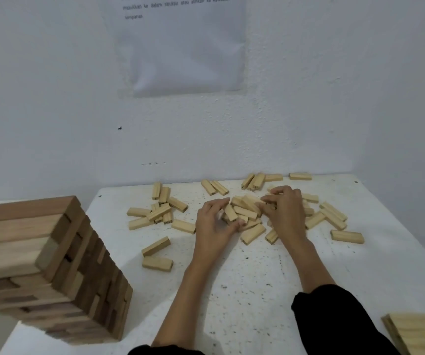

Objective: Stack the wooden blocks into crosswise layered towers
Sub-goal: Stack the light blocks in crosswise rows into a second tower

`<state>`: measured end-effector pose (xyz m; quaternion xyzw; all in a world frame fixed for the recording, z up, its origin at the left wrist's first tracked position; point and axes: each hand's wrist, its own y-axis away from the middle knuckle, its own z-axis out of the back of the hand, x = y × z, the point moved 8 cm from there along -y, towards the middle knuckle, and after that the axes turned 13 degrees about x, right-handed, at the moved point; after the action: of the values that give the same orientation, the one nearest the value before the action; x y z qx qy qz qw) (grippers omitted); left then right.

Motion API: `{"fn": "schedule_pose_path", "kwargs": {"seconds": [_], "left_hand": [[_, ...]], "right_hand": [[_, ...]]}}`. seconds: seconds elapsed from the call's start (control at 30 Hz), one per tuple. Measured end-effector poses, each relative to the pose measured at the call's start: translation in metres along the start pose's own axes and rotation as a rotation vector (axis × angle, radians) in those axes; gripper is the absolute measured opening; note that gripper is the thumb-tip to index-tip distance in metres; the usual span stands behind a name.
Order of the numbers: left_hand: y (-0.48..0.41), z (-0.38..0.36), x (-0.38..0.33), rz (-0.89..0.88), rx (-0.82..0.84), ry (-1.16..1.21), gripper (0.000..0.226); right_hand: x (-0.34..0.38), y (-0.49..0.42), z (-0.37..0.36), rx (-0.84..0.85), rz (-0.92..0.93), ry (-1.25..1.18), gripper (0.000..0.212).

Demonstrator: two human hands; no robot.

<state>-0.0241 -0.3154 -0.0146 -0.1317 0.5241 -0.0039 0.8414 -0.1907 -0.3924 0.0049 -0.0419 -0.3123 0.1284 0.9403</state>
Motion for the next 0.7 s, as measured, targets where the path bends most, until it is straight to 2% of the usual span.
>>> {"fn": "schedule_pose_path", "kwargs": {"seconds": [0.1, 0.27, 0.4, 0.57, 0.7], "left_hand": [[0.0, 0.004, 0.002, -0.007, -0.033, 0.023, 0.058], [0.001, 0.009, -0.001, -0.024, -0.049, 0.007, 0.052], [0.004, 0.011, -0.005, -0.034, -0.051, 0.015, 0.054], [0.016, 0.017, -0.017, -0.046, -0.053, 0.044, 0.06], [0.032, 0.018, -0.021, -0.045, -0.039, 0.103, 0.064]], "right_hand": [[0.001, 0.0, -0.005, 0.071, 0.014, 0.033, 0.042], [-0.002, -0.001, -0.006, 0.058, 0.002, -0.02, 0.037], [-0.001, 0.009, 0.002, -0.076, 0.043, -0.123, 0.029], [0.007, 0.035, 0.026, -0.291, 0.165, -0.274, 0.03], [0.014, 0.07, 0.022, -0.245, 0.199, -0.331, 0.029]]}}
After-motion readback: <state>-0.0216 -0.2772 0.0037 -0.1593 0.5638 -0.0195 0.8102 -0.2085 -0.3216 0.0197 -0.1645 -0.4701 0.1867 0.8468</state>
